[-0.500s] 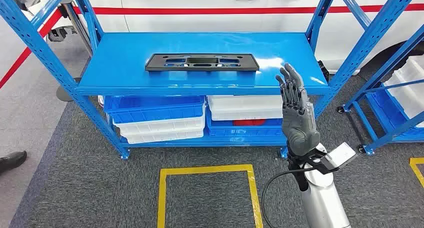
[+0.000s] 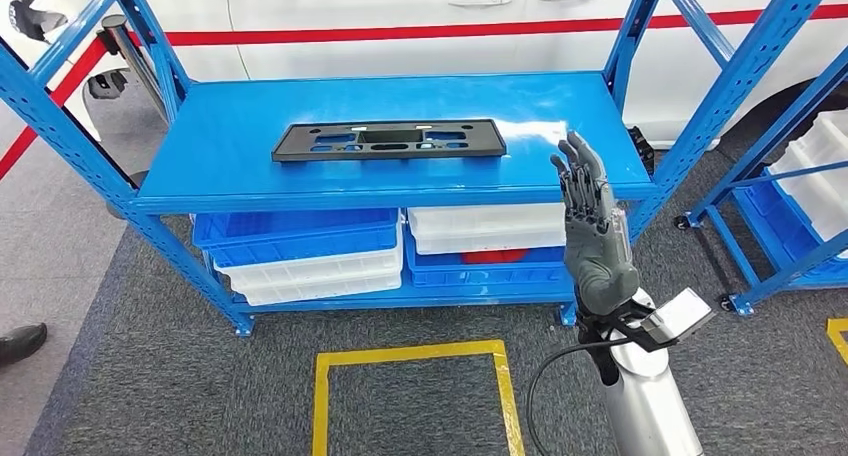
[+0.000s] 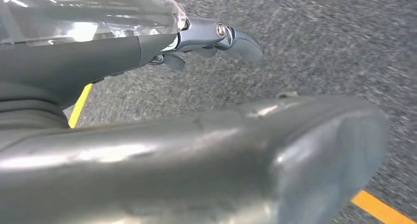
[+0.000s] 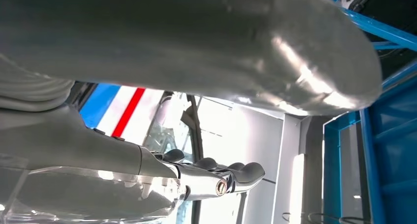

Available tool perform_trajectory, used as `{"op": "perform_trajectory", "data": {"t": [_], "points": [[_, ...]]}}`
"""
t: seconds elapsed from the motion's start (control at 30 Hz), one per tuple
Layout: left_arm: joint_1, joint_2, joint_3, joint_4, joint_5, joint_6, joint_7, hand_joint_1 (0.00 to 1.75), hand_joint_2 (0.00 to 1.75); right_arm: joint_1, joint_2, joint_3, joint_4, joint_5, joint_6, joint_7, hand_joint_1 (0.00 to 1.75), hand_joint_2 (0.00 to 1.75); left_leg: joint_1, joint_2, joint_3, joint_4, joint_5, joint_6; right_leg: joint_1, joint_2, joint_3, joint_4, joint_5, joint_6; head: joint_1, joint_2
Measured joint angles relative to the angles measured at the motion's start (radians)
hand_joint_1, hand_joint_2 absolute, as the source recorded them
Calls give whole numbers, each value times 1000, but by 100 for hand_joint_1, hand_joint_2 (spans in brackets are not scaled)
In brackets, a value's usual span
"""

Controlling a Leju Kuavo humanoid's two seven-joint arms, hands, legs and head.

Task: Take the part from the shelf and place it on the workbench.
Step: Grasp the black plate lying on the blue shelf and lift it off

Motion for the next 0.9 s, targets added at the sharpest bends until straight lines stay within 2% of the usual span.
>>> {"op": "perform_trajectory", "data": {"t": [0.03,0.07,0.13,0.2,0.23,0.27,0.33,0.37,0.4,0.43,0.47,0.5,0.53,0.57,0.67,0.7,0.73,0.77,0.83,0.87,0.9], "points": [[0,0,0,0,0,0,0,0,0,-1,0,0,0,0,0,0,0,0,-2,0,18,-43,14,6,1,0,5,-1,-6,6,0,0],[-1,0,0,0,0,1,0,0,0,-1,0,0,0,0,0,0,0,0,-5,0,27,-64,14,14,2,1,9,-1,-9,12,0,0],[-1,0,0,0,0,1,1,0,0,-1,0,0,-1,0,0,0,0,0,-6,-2,34,-71,4,30,3,1,13,1,-10,24,0,0],[0,0,0,0,0,1,0,0,0,-2,-2,0,-1,0,-1,0,0,0,-4,-4,49,-79,-2,44,1,1,6,33,-21,33,0,0],[-1,0,0,0,0,1,0,0,0,-3,-2,0,-1,0,-1,0,0,0,-3,-4,58,-82,-5,51,0,0,-13,72,-37,36,0,0],[-1,0,0,0,0,1,0,0,0,-3,-3,0,-1,0,-2,0,0,0,-4,-4,64,-83,-10,56,-1,0,-46,130,-59,39,0,0],[-1,0,0,0,-1,1,0,0,0,2,-5,0,-1,0,-3,0,0,0,-6,-5,74,-83,-21,60,-1,0,-134,254,-100,44,0,0],[0,0,0,0,-1,0,0,0,0,6,-6,0,-1,1,-3,0,0,0,-7,-5,81,-83,-28,61,-1,0,-167,286,-101,44,0,0],[1,0,0,0,-2,0,1,0,0,9,-7,0,-1,2,-3,0,0,0,-9,-6,90,-83,-35,60,-1,0,-183,283,-82,42,0,0],[1,0,0,0,-3,-2,1,0,0,11,-7,0,-1,3,-3,0,0,0,-10,-7,102,-83,-44,59,-1,-1,-179,242,-43,38,0,0],[1,0,0,0,-4,-3,1,0,0,12,-8,0,-1,5,-3,0,0,0,-10,-7,116,-83,-54,57,0,-1,-161,176,9,31,0,0],[0,-1,0,0,-4,-4,1,0,0,13,-9,1,-1,7,-3,0,0,0,-12,-7,128,-82,-64,53,4,-1,-142,114,46,25,0,0],[-1,-2,0,1,-6,-5,1,0,0,13,-9,1,0,9,-3,0,0,0,-13,-7,136,-82,-73,48,7,-2,-126,63,67,19,1,0],[-2,-2,0,1,-7,-5,2,0,0,14,-9,2,0,11,-3,0,0,0,-14,-7,141,-83,-81,42,11,-2,-116,36,75,14,1,0],[-4,-3,-1,2,-9,-5,2,0,0,16,-9,7,1,19,-3,0,0,0,-15,-5,151,-70,-89,25,9,0,-98,19,66,-1,1,0],[-6,-3,-1,2,-8,-5,3,0,0,15,-9,10,1,22,-3,0,0,0,-14,-5,146,-46,-90,21,7,0,-88,15,61,-7,1,0],[-8,-3,-1,2,-8,-5,3,0,0,14,-9,13,2,23,-3,0,0,0,-13,-5,126,-6,-97,17,6,-1,-77,12,57,-12,1,0],[-10,-2,-1,2,-7,-4,3,0,0,13,-8,18,2,24,-3,0,0,0,-11,-5,92,53,-111,12,5,-2,-68,9,51,-16,1,0],[-9,-1,-1,2,-4,-3,3,0,0,12,-7,26,4,25,-3,0,0,0,-8,-5,4,176,-159,3,6,-2,-53,9,36,-20,1,0],[-7,-1,-1,2,-3,-3,3,0,0,12,-7,30,6,25,-2,0,0,0,-7,-5,-30,210,-177,0,6,-1,-44,9,28,-20,1,0],[-6,-1,-1,2,-2,-2,3,0,0,13,-7,32,7,25,-2,0,0,0,-6,-4,-50,211,-176,-2,6,0,-33,9,19,-19,1,0]]}}
